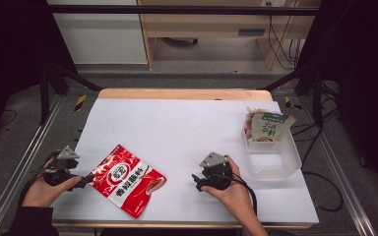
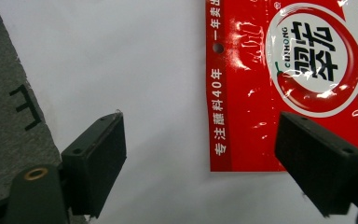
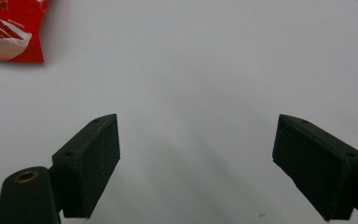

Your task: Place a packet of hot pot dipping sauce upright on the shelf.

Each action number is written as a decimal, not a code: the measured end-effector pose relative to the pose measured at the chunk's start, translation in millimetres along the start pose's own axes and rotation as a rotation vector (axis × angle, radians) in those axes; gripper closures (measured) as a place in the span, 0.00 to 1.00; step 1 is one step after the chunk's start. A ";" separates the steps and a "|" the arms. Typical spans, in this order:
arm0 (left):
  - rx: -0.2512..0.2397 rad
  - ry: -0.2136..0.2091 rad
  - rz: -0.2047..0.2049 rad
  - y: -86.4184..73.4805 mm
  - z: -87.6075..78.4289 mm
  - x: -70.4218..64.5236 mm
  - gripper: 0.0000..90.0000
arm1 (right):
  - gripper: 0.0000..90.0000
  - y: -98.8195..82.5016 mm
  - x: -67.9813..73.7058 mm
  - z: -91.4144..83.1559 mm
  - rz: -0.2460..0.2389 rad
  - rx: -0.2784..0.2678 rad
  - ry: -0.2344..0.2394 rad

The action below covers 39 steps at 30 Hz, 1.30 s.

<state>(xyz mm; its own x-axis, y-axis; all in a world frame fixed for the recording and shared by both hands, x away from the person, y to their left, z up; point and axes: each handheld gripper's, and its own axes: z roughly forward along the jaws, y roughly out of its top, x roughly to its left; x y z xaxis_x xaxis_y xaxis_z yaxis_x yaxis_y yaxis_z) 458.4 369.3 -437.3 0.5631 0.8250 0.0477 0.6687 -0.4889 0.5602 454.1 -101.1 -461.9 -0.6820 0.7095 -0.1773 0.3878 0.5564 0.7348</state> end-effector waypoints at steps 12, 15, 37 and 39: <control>0.070 -0.058 0.015 -2.3 13.7 -3.4 0.36 | 0.17 -1.2 -0.1 1.7 0.006 0.016 0.005; 0.088 -0.071 0.025 -2.3 15.9 -4.8 0.39 | 0.17 -1.1 0.6 2.5 0.008 0.021 0.012; 0.105 -0.202 -0.026 3.7 4.1 -10.4 0.75 | 0.18 -1.6 1.0 5.3 0.002 0.041 0.020; 0.108 -0.216 -0.040 2.6 7.8 -9.2 0.80 | 0.17 -1.6 1.4 5.6 0.002 0.042 0.021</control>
<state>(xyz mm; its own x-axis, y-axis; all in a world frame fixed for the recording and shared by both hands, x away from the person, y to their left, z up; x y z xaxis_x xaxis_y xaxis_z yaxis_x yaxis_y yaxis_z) 458.8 358.2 -442.7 0.6184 0.7700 -0.1571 0.7338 -0.4942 0.4661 456.0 -98.5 -467.0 -0.6939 0.7018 -0.1615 0.4149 0.5728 0.7069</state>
